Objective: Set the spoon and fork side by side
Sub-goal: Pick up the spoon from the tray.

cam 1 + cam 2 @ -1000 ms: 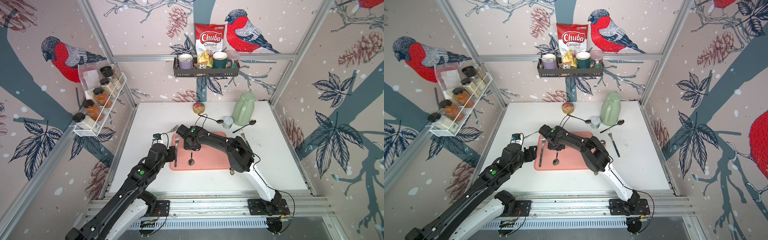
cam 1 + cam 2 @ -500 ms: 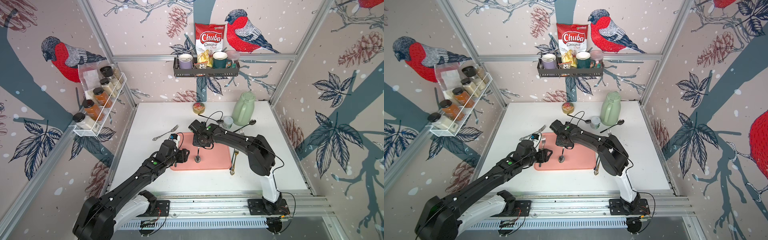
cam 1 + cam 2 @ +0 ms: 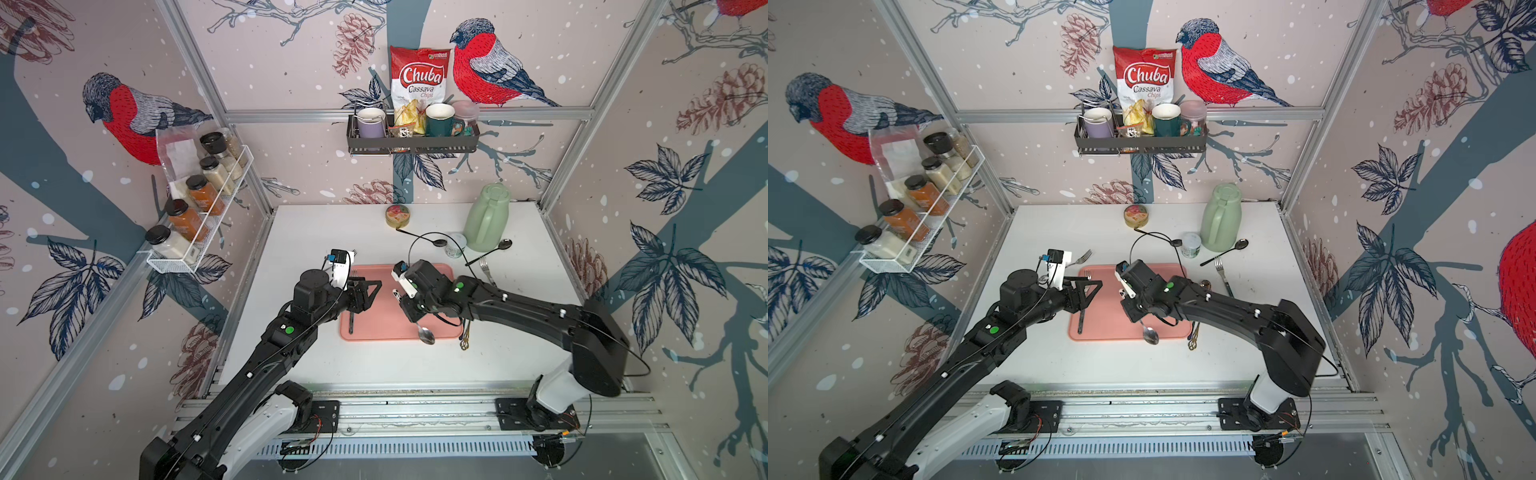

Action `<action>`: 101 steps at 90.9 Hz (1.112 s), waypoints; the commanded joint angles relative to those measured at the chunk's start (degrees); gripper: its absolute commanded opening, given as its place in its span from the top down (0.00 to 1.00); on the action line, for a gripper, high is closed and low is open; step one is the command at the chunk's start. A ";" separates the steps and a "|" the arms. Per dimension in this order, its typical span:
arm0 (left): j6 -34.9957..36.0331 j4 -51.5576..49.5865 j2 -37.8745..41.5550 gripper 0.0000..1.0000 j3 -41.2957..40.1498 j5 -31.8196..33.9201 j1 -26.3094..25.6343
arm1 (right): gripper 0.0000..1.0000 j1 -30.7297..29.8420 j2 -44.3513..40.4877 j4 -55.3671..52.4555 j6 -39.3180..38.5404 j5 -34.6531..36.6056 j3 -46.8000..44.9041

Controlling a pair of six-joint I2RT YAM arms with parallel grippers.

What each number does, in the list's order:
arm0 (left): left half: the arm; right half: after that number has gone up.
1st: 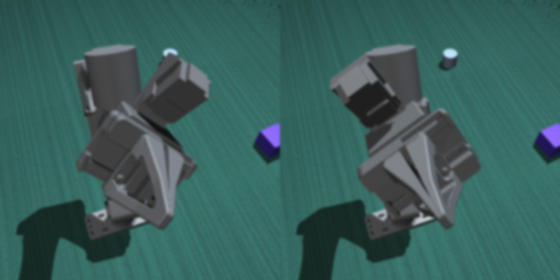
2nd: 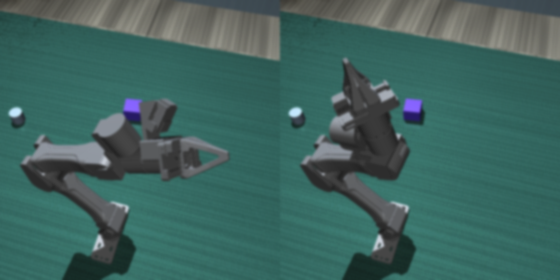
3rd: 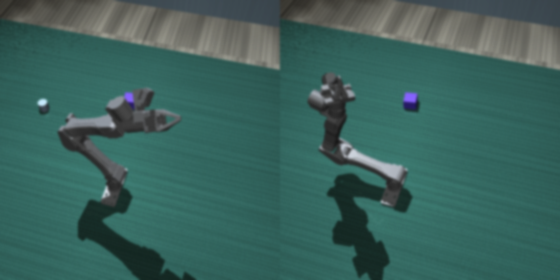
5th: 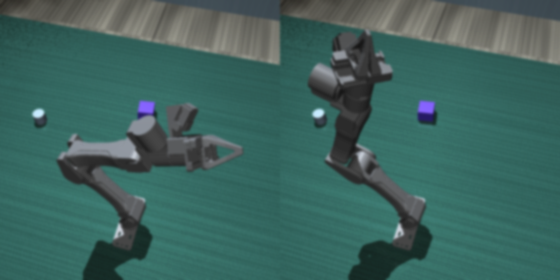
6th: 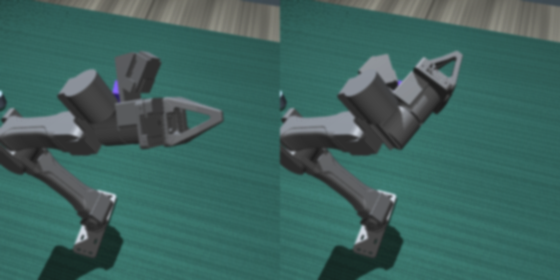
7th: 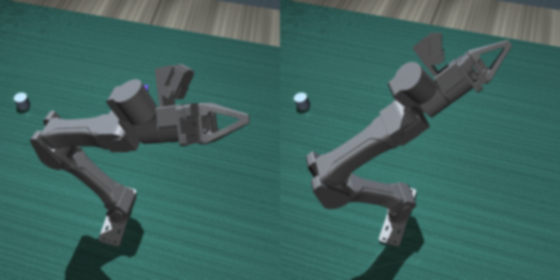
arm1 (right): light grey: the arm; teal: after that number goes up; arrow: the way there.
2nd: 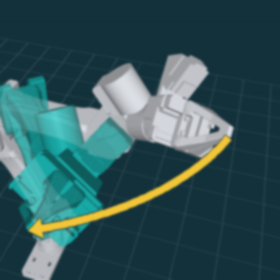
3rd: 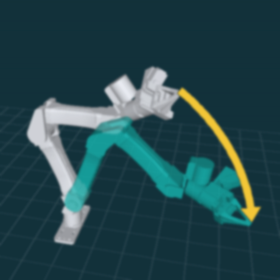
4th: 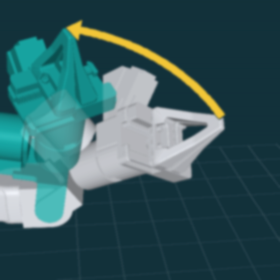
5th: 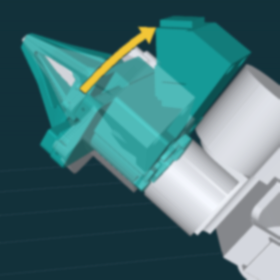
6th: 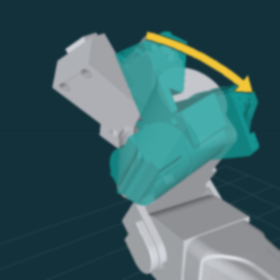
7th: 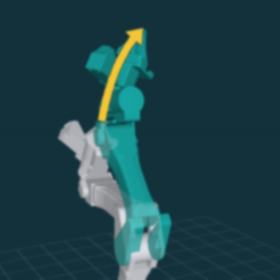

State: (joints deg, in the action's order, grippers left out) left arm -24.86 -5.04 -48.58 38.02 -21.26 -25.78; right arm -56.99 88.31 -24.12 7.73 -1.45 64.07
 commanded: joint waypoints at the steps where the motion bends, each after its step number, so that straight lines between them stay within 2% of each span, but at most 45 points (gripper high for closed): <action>1: 2.96 -2.60 -1.18 0.35 2.82 -6.89 0.12 | 1.00 -1.54 -7.57 0.94 -20.94 -3.49 -5.63; 18: 9.14 -14.13 -2.81 0.34 8.19 -16.20 0.07 | 1.00 -6.09 -23.42 3.13 -37.29 -1.44 -16.17; 25: 10.00 -14.09 -3.43 0.35 7.63 -20.61 -0.60 | 1.00 -7.76 -29.11 4.88 -41.94 -1.75 -19.93; 38: 6.70 -6.78 -2.33 0.35 3.46 -23.19 -6.18 | 1.00 -9.31 -34.49 7.32 -42.43 -1.63 -22.52; 47: 6.50 -3.59 -1.68 0.31 2.82 -24.75 -11.10 | 1.00 -10.21 -35.39 6.74 -42.81 -1.04 -22.54; 58: 10.34 -7.15 -0.73 0.24 2.46 -19.96 -14.28 | 1.00 -11.36 -35.48 6.09 -43.16 0.61 -22.39; 67: 9.49 -6.77 -1.79 0.22 1.96 -18.63 -14.98 | 1.00 -12.20 -36.07 7.09 -43.54 0.77 -22.79; 73: 5.61 -4.10 -2.54 0.22 0.32 -15.86 -15.09 | 1.00 -13.10 -36.19 7.70 -44.14 2.14 -22.94; 81: -4.02 0.10 -4.98 0.25 -1.75 -13.54 -15.09 | 1.00 -14.67 -36.39 8.15 -45.13 5.37 -23.07; 94: -20.05 16.18 -11.45 0.32 -5.53 -21.58 -15.25 | 1.00 -17.21 -36.30 8.57 -47.19 10.41 -23.43; 101: -27.25 23.67 -12.05 0.33 -7.39 -23.95 -15.24 | 1.00 -17.70 -36.37 8.08 -47.58 11.84 -23.53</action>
State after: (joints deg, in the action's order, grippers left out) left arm -37.23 1.67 -59.66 32.51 -39.59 -40.82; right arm -74.00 52.07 -17.87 -37.89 5.74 40.64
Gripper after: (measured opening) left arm 0.671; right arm 0.110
